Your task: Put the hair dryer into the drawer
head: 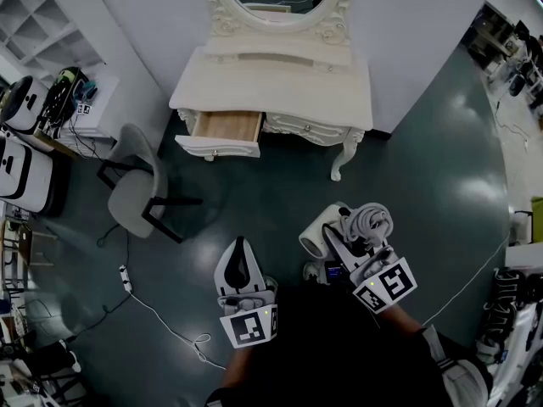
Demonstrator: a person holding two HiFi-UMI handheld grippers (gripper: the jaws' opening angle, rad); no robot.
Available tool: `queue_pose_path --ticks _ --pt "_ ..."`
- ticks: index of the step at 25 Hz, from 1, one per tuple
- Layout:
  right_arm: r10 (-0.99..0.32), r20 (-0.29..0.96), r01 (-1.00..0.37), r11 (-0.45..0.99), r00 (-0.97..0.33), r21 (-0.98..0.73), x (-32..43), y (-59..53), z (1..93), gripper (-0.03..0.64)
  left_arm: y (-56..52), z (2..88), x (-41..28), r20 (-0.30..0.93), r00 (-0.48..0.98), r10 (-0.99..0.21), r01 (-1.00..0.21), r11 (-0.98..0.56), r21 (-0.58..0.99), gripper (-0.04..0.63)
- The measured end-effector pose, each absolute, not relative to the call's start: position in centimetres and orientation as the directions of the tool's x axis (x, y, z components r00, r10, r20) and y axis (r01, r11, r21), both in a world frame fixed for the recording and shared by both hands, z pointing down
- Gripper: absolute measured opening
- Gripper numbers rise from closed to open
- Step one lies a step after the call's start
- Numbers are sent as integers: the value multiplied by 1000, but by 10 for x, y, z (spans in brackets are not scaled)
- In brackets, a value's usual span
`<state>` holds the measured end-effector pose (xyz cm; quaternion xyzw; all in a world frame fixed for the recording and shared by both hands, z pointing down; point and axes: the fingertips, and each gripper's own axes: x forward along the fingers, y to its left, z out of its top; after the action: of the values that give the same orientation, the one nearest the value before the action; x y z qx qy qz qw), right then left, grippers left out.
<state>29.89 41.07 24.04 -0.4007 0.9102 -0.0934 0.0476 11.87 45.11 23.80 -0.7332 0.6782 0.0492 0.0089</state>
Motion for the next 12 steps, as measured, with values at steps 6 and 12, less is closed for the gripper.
queue_pose_path --ticks 6,12 --pt "-729 -20 -711 673 -684 -205 306 411 239 192 451 241 128 -79 69 -995 -996 -74 55 23" --pt "-716 -18 -699 686 -698 -202 323 408 238 192 450 241 144 -72 52 -996 -997 -56 56 23"
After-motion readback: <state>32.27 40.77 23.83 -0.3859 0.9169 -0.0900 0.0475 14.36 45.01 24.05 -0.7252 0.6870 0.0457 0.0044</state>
